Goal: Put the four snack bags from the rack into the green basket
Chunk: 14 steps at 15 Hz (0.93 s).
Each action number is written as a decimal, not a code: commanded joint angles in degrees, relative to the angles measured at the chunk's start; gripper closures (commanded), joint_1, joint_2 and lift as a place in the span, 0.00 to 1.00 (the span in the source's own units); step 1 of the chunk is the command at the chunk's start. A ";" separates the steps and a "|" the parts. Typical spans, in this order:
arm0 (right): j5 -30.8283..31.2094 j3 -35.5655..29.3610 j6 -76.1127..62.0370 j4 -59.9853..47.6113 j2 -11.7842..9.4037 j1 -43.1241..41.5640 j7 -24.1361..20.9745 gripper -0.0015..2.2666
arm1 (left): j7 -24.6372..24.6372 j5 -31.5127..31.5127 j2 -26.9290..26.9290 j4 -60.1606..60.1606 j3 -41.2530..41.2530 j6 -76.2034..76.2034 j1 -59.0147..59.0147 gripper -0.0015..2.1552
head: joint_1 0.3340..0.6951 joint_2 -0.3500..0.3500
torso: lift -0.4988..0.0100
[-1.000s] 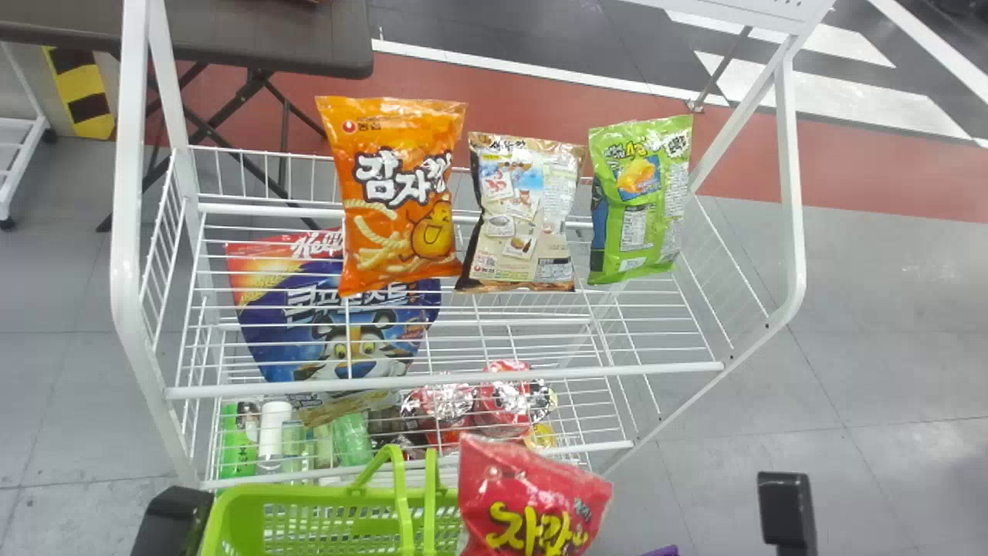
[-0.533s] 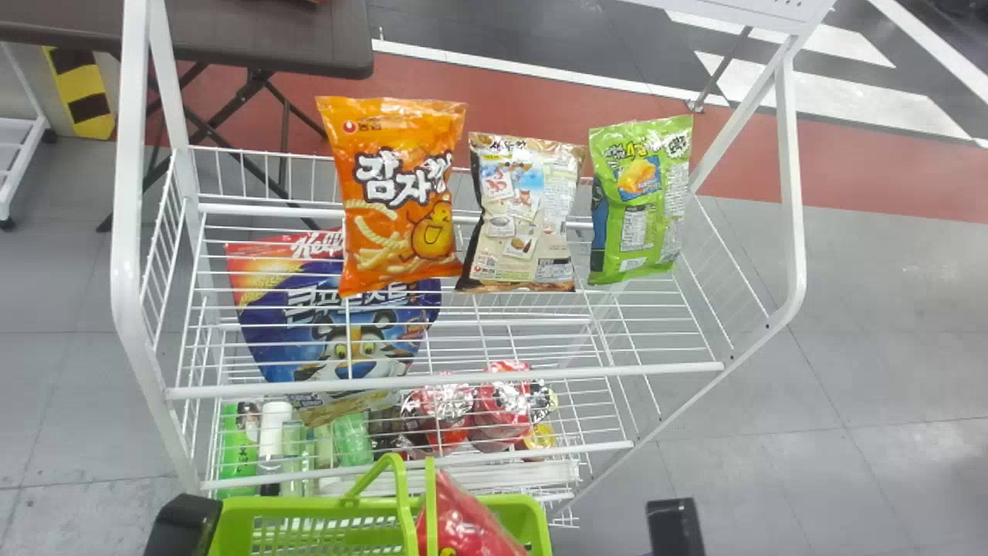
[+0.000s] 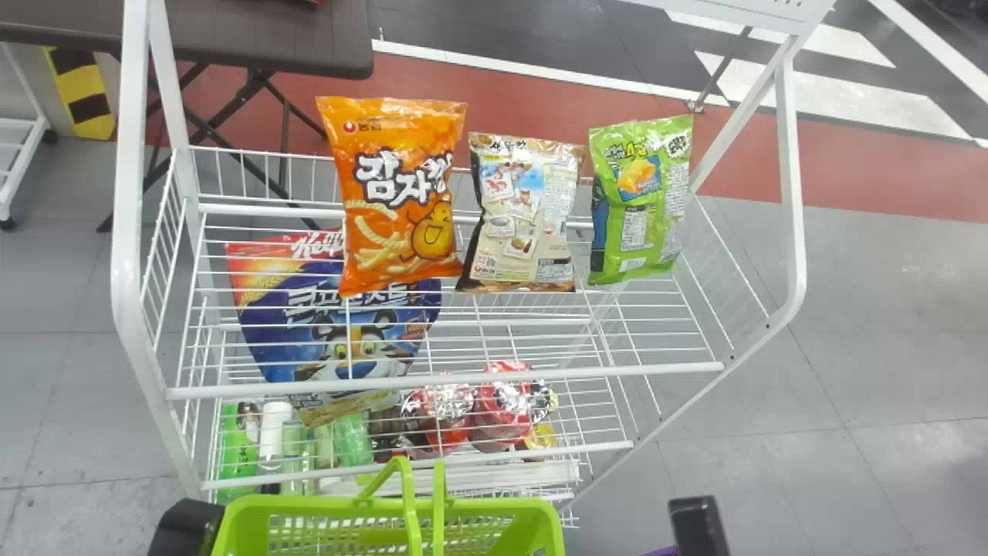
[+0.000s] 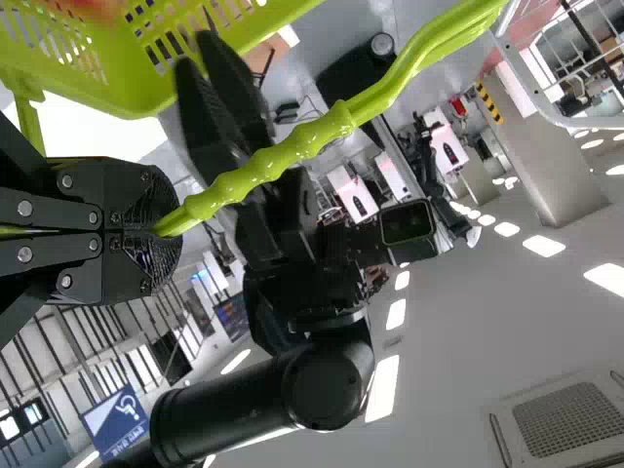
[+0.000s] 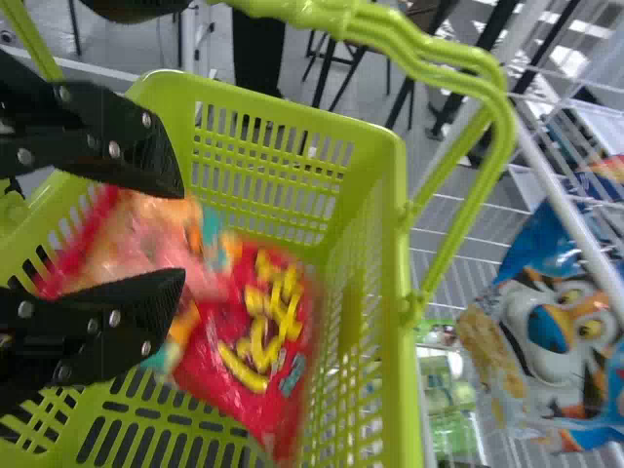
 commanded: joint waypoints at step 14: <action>6.41 21.24 -58.90 28.34 2.84 -29.86 -41.61 0.06 | -0.26 0.20 0.26 -1.73 -0.01 0.97 1.25 0.96 | 1.00 0.00 | 0.97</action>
